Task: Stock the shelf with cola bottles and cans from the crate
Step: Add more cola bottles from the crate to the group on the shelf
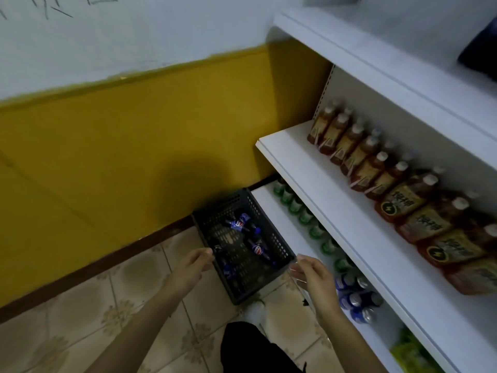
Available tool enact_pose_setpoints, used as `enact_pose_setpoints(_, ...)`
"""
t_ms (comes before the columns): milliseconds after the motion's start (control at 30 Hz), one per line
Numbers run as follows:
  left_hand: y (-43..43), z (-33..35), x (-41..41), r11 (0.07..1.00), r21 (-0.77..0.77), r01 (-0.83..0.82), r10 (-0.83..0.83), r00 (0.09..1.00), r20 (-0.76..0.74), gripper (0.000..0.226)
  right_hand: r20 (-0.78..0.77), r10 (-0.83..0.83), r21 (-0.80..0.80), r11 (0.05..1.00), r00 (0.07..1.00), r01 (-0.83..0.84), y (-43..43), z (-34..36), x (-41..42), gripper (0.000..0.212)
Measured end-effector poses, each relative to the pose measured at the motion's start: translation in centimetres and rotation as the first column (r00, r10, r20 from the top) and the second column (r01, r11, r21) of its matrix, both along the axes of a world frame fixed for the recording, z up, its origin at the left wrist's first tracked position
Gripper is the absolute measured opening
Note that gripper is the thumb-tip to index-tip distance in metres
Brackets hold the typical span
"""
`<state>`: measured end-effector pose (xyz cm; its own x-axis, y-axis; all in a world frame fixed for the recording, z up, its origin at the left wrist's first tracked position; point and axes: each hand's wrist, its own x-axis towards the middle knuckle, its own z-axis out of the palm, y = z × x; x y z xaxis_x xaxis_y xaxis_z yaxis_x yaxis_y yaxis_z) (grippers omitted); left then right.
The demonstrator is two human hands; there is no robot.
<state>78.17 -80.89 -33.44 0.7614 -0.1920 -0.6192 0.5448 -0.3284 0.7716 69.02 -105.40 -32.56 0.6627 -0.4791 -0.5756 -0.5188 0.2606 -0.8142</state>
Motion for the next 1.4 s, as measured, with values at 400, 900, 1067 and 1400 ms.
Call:
enact_pose_setpoints(400, -1.5, -13.2, 14.9, 0.974, 0.188, 0.127, -0.093, 0.98, -0.177, 0.018, -0.398, 0.375, 0.168, 0.927, 0.838, -0.335, 0.4, -14.3, 15.3, 0.014)
enact_pose_setpoints(900, -1.3, -28.1, 33.9, 0.426, 0.006, 0.905, -0.861, 0.407, -0.304, 0.047, -0.663, 0.19, 0.01, 0.969, 0.724, -0.246, 3.9, -28.6, 27.0, 0.019)
enact_pose_setpoints(1067, -2.2, -35.6, 37.8, 0.372, 0.116, 0.921, -0.892, 0.389, -0.228, 0.044, -0.683, 0.365, 0.174, 0.923, 0.633, -0.344, 8.8, -37.0, 27.5, 0.038)
enact_pose_setpoints(1400, -5.2, -57.6, 36.4, -0.083, 0.304, 0.949, -0.978, -0.019, -0.206, 0.039, -0.669, 0.297, 0.067, 0.937, 0.681, -0.343, 9.8, -55.7, 28.2, 0.058)
